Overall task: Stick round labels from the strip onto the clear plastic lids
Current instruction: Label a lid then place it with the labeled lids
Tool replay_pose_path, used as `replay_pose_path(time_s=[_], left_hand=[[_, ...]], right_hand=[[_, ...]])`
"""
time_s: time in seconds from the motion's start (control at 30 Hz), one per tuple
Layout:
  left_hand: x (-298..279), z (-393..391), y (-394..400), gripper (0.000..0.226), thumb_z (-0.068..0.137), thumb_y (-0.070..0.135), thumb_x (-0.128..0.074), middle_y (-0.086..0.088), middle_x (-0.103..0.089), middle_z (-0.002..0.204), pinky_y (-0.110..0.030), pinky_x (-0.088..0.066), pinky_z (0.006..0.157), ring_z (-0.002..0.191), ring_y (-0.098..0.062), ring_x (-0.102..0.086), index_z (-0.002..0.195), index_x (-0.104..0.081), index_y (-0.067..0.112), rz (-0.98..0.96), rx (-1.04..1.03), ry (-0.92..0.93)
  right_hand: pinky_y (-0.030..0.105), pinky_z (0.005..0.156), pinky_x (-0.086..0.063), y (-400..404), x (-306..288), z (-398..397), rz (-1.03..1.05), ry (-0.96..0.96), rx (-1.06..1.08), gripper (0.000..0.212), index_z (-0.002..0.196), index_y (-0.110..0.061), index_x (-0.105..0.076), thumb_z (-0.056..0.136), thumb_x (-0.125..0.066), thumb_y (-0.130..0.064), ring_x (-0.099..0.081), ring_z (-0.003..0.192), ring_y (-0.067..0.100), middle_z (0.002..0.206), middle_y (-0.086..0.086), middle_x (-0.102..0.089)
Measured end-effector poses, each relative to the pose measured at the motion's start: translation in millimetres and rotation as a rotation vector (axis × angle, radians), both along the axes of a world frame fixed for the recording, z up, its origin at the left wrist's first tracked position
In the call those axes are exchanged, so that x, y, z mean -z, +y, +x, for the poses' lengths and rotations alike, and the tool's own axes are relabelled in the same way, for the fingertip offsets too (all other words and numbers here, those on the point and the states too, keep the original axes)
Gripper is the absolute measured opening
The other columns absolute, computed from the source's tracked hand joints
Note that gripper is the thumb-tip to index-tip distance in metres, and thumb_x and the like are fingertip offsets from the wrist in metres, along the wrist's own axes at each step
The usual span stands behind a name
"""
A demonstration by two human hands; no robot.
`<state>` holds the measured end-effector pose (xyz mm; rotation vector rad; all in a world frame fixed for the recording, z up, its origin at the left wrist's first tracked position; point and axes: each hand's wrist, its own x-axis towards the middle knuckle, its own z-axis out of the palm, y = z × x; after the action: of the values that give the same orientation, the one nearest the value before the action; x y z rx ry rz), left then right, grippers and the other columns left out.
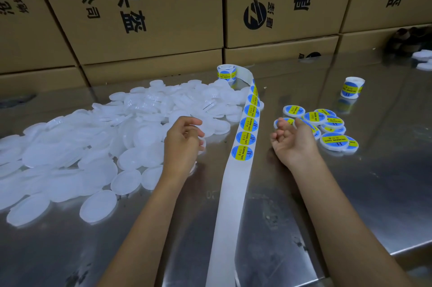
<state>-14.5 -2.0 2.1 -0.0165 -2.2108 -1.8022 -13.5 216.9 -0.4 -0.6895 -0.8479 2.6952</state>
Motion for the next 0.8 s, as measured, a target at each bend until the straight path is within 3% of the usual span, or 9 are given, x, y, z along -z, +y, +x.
replay_pose_path(time_s=[0.13, 0.23, 0.33, 0.43, 0.53, 0.63, 0.7, 0.8], left_hand=[[0, -3, -17, 0.026, 0.098, 0.002, -0.046, 0.006, -0.065, 0.09, -0.027, -0.05, 0.081, 0.091, -0.017, -0.062, 0.099, -0.063, 0.021, -0.297, -0.122, 0.098], [5, -6, -25, 0.019, 0.097, 0.006, -0.051, -0.002, -0.062, 0.11, -0.028, -0.043, 0.089, 0.105, -0.022, -0.056, 0.106, -0.065, 0.016, -0.587, -0.089, 0.085], [9, -6, -24, 0.02, 0.096, 0.024, -0.06, -0.007, -0.054, 0.127, -0.03, -0.038, 0.099, 0.12, -0.024, -0.048, 0.114, -0.063, 0.016, -0.779, -0.015, 0.017], [10, -4, -19, 0.037, 0.092, 0.048, -0.065, -0.001, -0.048, 0.133, -0.033, -0.039, 0.106, 0.127, -0.021, -0.043, 0.118, -0.063, 0.021, -0.851, 0.013, -0.046], [9, -3, -17, 0.05, 0.087, 0.059, -0.066, 0.001, -0.047, 0.133, -0.035, -0.041, 0.107, 0.127, -0.02, -0.043, 0.121, -0.063, 0.022, -0.883, 0.022, -0.048], [8, -2, -19, 0.053, 0.085, 0.055, -0.071, 0.0, -0.048, 0.133, -0.034, -0.04, 0.107, 0.127, -0.02, -0.042, 0.125, -0.061, 0.021, -0.936, 0.039, -0.033], [8, -2, -19, 0.049, 0.088, 0.05, -0.069, -0.001, -0.05, 0.134, -0.034, -0.039, 0.107, 0.128, -0.02, -0.042, 0.125, -0.062, 0.019, -0.946, 0.029, -0.013], [4, 0, -15, 0.035, 0.094, 0.047, -0.063, 0.001, -0.058, 0.126, -0.027, -0.042, 0.097, 0.12, -0.019, -0.05, 0.115, -0.067, 0.02, -0.772, 0.004, 0.058]], right_hand=[[0.02, 0.056, -0.035, -2, 0, 1, 0.055, 0.019, -0.078, 0.037, 0.099, -0.007, -0.063, 0.106, -0.034, -0.029, -0.034, 0.052, 0.008, 0.064, -0.003, -0.052], [0.02, 0.049, -0.035, -9, 0, 2, 0.21, 0.036, -0.152, 0.04, 0.094, -0.011, -0.07, 0.105, -0.036, -0.029, -0.036, 0.043, 0.007, 0.056, -0.005, -0.051], [0.021, 0.049, -0.034, -15, -1, 1, 0.356, 0.023, -0.184, 0.038, 0.095, -0.01, -0.07, 0.103, -0.038, -0.029, -0.035, 0.043, 0.009, 0.052, -0.004, -0.049], [0.023, 0.049, -0.035, -25, -2, 2, 0.633, -0.015, -0.206, 0.03, 0.086, -0.013, -0.071, 0.097, -0.047, -0.026, -0.038, 0.046, 0.011, 0.054, -0.002, -0.053], [0.022, 0.051, -0.041, -40, 0, 3, 0.955, 0.021, -0.2, 0.026, 0.082, -0.016, -0.072, 0.094, -0.051, -0.023, -0.047, 0.048, 0.006, 0.057, -0.005, -0.056], [0.026, 0.066, -0.048, -53, 8, 5, 1.275, 0.098, -0.182, 0.02, 0.086, -0.014, -0.072, 0.092, -0.056, -0.023, -0.059, 0.065, 0.006, 0.066, -0.007, -0.062], [0.021, 0.069, -0.045, -58, 11, 8, 1.462, 0.149, -0.183, 0.013, 0.086, -0.017, -0.071, 0.091, -0.059, -0.021, -0.056, 0.071, 0.006, 0.075, -0.009, -0.064], [0.011, 0.078, -0.038, -61, 13, 11, 1.632, 0.288, -0.21, 0.017, 0.102, -0.02, -0.07, 0.089, -0.063, -0.012, -0.052, 0.089, 0.01, 0.094, -0.007, -0.065]])
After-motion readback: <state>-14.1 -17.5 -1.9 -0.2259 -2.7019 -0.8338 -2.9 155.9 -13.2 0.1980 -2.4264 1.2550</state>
